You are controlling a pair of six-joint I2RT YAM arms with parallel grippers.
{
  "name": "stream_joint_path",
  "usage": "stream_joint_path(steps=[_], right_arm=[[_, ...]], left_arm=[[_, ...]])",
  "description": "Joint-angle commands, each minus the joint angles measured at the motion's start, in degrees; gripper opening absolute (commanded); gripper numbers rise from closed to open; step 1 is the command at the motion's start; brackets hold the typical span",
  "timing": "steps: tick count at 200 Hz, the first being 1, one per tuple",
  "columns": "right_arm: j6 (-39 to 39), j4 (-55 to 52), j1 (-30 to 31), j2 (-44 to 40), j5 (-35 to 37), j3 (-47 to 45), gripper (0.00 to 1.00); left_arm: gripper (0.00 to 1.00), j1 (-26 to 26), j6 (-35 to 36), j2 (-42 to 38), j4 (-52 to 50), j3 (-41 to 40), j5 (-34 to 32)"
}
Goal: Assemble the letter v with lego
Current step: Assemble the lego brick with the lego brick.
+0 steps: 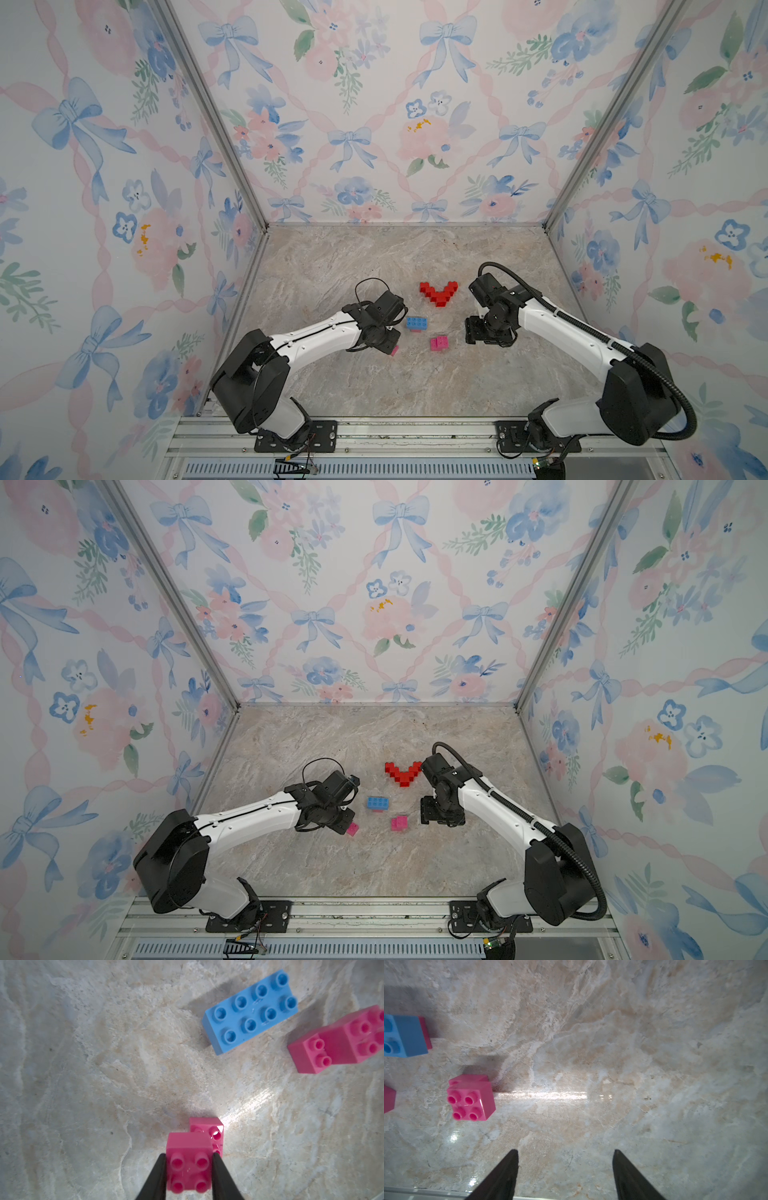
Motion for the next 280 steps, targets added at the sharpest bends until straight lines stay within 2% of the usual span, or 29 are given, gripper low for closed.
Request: stream_joint_path(steps=[1, 90, 192, 280], right_arm=[[-0.48, -1.26, -0.66, -0.13, -0.10, -0.68, 0.72], [-0.40, -1.18, -0.65, -0.04, -0.14, -0.94, 0.72], [-0.44, -1.49, -0.72, -0.65, -0.23, -1.29, 0.72], [-0.39, -0.38, -0.82, -0.42, -1.06, -1.21, 0.72]], left_arm=[[0.02, -0.41, 2.31, 1.39, -2.08, 1.31, 0.22], [0.00, -1.02, 1.96, 2.37, -2.15, 0.67, -1.20], [0.00, -0.32, 5.92, 5.09, -2.12, 2.32, -2.09], [0.00, -1.64, -5.02, 4.28, -0.03, -2.71, -1.52]])
